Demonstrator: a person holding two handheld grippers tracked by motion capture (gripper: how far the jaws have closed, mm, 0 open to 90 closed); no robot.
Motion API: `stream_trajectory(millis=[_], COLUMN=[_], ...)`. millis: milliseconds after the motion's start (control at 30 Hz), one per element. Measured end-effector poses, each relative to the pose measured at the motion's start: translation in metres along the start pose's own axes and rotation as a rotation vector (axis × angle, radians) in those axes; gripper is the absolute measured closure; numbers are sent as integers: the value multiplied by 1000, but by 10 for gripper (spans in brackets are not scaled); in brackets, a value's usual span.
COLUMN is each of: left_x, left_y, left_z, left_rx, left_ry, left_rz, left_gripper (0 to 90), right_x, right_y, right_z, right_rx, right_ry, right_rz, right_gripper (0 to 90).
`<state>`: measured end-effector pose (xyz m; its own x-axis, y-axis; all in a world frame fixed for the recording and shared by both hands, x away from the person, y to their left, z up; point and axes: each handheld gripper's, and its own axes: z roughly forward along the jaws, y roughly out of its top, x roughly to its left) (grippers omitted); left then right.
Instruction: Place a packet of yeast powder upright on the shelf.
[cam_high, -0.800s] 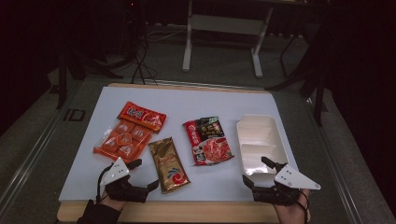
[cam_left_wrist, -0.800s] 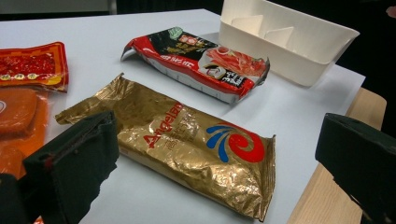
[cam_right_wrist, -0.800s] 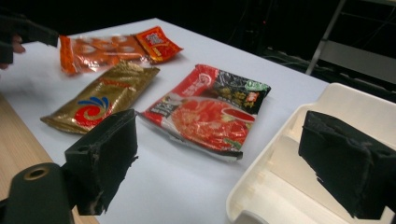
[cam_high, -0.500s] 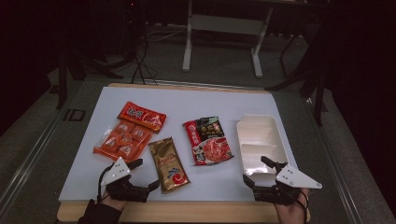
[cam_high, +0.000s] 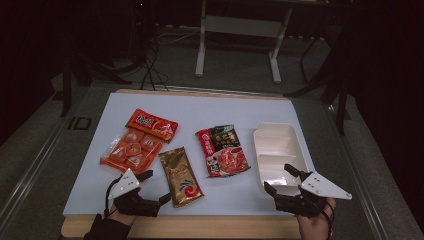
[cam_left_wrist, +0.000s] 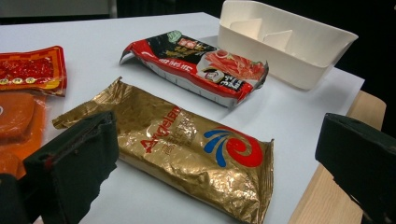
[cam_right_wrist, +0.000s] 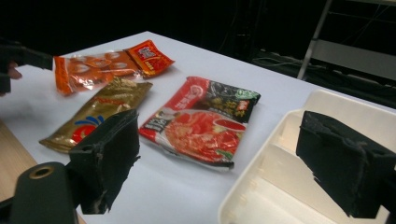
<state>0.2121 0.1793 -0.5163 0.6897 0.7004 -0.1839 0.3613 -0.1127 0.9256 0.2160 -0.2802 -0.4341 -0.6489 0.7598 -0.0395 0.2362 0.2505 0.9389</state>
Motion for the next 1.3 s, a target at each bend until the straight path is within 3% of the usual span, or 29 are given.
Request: stream_trajectory(millis=[233,600,733,900,1167,1300], left_x=[0,1,1,1,2,2], left_y=[0,0,-1,-1,-1,-1], left_z=[-5,-3,-2,-1,-2,-2], left_rx=[-12,-1,5,3,2,3], left_ry=[0,1,-2,-4,-3,-4], left_rz=[-4,-3,-3,-6,-6,-1], left_gripper=[1,1,1,1,1,1], right_x=[6,6,13,16,23,27], right_y=[17,43,52,63,78,84], right_z=[12,40,52,69,89,103], right_rx=[43,76,101,122,110,111], right_ry=[19,112,132,165,156,178], right_rz=[6,18,-32,-34,-66,-65], right_gripper=[121,96,97,97,124,129])
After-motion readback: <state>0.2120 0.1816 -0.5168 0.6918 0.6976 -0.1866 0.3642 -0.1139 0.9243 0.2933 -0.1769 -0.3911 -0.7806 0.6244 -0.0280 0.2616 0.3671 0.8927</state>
